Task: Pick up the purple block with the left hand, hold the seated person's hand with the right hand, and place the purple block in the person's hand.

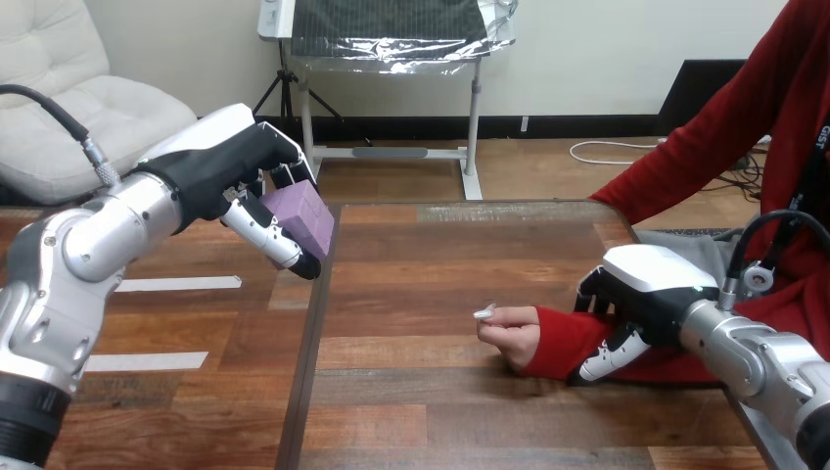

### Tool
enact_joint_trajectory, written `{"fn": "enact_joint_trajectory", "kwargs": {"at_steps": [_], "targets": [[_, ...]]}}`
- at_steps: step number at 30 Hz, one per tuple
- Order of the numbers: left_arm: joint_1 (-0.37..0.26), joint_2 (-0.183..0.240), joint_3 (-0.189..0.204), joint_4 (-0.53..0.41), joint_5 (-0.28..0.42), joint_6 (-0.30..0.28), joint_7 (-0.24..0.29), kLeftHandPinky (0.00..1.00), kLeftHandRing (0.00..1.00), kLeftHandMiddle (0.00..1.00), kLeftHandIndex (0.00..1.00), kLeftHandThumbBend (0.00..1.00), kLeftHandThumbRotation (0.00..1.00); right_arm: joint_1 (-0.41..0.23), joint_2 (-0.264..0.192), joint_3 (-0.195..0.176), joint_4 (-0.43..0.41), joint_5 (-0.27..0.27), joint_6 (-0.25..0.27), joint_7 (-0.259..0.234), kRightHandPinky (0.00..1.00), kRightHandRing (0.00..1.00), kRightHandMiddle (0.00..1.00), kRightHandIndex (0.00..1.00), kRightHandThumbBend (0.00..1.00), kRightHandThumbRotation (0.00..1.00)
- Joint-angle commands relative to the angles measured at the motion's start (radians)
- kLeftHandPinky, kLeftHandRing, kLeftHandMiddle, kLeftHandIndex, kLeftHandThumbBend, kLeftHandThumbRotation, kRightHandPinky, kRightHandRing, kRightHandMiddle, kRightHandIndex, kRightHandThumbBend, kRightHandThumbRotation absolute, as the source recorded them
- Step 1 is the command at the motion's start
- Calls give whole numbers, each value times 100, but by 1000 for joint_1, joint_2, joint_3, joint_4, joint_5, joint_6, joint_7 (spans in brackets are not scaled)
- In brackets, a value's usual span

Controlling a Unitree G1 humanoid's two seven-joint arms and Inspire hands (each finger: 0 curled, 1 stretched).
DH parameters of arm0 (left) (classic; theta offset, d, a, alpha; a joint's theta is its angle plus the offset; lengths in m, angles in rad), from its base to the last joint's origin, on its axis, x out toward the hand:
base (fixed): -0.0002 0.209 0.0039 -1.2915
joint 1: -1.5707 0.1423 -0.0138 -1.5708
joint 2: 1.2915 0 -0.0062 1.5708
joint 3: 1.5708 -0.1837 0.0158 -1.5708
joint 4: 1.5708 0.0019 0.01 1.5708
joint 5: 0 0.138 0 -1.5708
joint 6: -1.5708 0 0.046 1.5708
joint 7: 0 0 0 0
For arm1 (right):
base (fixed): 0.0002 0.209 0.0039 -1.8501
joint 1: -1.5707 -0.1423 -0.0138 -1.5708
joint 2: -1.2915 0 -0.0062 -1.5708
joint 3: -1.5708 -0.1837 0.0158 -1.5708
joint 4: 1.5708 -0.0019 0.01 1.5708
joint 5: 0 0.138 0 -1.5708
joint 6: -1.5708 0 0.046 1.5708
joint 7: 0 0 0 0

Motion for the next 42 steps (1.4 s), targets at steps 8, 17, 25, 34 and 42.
{"fn": "enact_joint_trajectory", "kwargs": {"at_steps": [8, 17, 25, 34, 42], "targets": [[-31, 20, 39, -10, -9, -3, 20, 17, 23, 30, 39, 84, 0, -29, 26, 19, 40, 25, 14, 48, 30, 36, 44, 49, 85, 26], [-32, 18, 41, -10, -13, 1, 18, 17, 23, 31, 39, 83, 0, -26, 27, 18, 50, 42, 0, 52, 28, 33, 40, 42, 82, 28], [-32, 14, 46, 1, -34, -16, 21, 17, 23, 30, 38, 83, 0, -21, 24, 7, 30, 72, -6, 76, 31, 35, 40, 40, 80, 34], [-32, 13, 46, 9, -41, -22, 31, 17, 22, 30, 38, 83, 0, -20, 17, -8, 18, 103, -24, 84, 27, 31, 36, 35, 78, 36], [-33, 8, 48, 17, -43, -22, 41, 15, 20, 28, 38, 85, 0, -19, 7, -20, -3, 128, -44, 72, 28, 30, 35, 34, 76, 34]]}}
